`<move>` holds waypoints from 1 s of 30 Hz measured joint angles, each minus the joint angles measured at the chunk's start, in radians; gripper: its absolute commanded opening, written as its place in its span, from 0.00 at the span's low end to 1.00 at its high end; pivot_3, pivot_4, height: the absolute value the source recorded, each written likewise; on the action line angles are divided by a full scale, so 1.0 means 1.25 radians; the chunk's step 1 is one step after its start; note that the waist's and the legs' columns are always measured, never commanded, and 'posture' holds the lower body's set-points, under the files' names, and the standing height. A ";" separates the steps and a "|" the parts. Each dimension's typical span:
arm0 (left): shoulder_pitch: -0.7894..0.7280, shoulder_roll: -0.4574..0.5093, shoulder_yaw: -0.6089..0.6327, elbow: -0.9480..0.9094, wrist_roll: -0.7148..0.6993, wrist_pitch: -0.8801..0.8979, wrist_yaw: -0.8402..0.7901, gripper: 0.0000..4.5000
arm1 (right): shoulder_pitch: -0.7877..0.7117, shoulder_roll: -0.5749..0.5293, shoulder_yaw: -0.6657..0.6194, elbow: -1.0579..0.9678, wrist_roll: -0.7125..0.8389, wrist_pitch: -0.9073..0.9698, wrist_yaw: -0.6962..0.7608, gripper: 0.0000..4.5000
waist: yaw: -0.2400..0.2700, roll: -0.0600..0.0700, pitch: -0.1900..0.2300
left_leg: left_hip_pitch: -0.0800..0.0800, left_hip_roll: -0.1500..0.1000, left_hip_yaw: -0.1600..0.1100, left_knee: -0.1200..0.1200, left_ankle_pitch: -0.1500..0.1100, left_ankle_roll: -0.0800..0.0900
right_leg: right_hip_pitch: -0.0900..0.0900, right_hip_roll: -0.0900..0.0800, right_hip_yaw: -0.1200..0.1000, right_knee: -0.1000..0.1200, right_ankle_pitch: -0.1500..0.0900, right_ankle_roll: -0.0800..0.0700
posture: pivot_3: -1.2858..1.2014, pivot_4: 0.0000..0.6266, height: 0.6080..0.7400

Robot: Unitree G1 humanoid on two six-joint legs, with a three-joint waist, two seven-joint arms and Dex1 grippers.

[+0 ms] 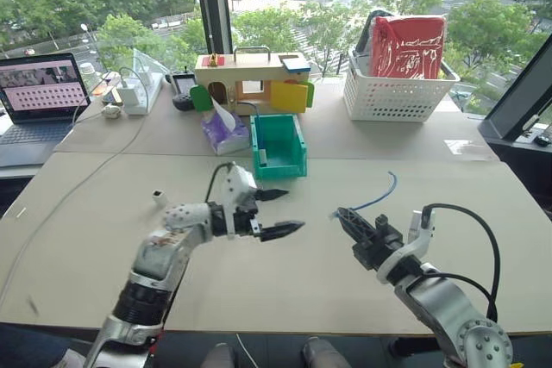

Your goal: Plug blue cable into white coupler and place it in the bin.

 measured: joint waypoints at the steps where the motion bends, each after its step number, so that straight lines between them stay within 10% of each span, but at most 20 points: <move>1: 0.000 0.012 0.020 -0.006 -0.010 0.003 0.000 0.99 | 0.000 0.000 0.005 0.004 -0.001 -0.002 0.004 0.00 | 0.000 0.000 0.000 | 0.000 0.000 0.000 0.000 0.000 0.000 | 0.000 0.000 0.000 0.000 0.000 0.000 | 0.52 0.24 0.95; 11: 0.099 0.150 0.314 0.153 -0.002 -0.070 0.123 0.99 | -0.014 -0.017 0.038 0.050 0.015 -0.002 0.026 0.00 | -0.001 -0.001 0.001 | 0.001 0.001 0.000 -0.001 0.000 0.000 | 0.000 0.000 -0.001 0.001 -0.001 -0.002 | 0.52 0.24 0.95; 30: 0.109 0.070 0.299 0.422 0.097 -0.254 0.243 0.99 | -0.025 -0.027 0.060 0.051 0.029 -0.002 0.038 0.00 | 0.005 -0.004 0.001 | 0.000 0.001 0.000 -0.001 0.000 0.000 | 0.000 0.000 -0.002 -0.002 0.001 -0.004 | 0.52 0.24 0.95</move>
